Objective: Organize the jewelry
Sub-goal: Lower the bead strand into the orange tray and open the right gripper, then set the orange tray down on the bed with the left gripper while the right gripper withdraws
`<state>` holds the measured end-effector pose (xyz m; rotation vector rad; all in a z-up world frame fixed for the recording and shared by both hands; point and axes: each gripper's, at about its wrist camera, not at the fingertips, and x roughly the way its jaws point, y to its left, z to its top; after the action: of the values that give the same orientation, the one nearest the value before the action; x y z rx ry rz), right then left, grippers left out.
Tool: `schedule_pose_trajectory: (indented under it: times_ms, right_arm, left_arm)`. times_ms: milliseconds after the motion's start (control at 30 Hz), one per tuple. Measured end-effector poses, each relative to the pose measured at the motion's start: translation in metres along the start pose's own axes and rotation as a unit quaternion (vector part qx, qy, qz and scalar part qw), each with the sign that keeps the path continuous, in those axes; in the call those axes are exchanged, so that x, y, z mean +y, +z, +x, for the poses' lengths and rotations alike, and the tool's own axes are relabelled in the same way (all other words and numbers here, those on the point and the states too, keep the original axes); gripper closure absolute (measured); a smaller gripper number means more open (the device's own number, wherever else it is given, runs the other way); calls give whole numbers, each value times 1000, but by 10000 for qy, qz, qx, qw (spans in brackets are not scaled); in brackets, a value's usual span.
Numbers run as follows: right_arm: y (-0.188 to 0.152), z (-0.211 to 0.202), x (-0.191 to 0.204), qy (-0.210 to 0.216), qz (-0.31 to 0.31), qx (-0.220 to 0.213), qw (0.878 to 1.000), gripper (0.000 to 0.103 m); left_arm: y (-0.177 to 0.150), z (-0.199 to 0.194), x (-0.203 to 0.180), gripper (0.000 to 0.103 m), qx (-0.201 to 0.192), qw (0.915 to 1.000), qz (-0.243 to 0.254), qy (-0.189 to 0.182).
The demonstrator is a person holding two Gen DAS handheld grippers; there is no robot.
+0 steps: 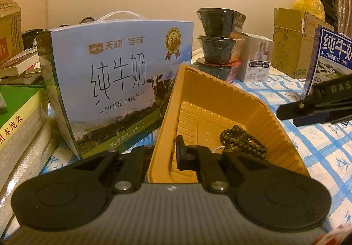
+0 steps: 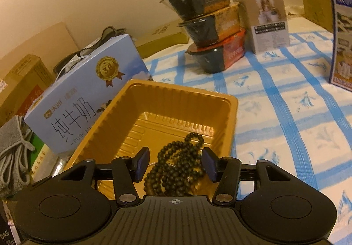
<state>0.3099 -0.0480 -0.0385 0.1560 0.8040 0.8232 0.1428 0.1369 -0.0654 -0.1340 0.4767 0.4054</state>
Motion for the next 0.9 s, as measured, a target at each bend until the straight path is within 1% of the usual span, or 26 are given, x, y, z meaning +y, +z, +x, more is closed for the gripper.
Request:
schedule_pose_trajectory:
  times_ms: [367, 900]
  right_arm:
    - [-17, -28, -18, -187, 187, -151, 9995, 50]
    - [-44, -56, -43, -341, 600, -161, 9975, 50]
  left_arm:
    - [0, -1, -1, 95, -8, 10000, 41, 39]
    - [-2, 1, -3, 95, 35, 9999, 87, 109]
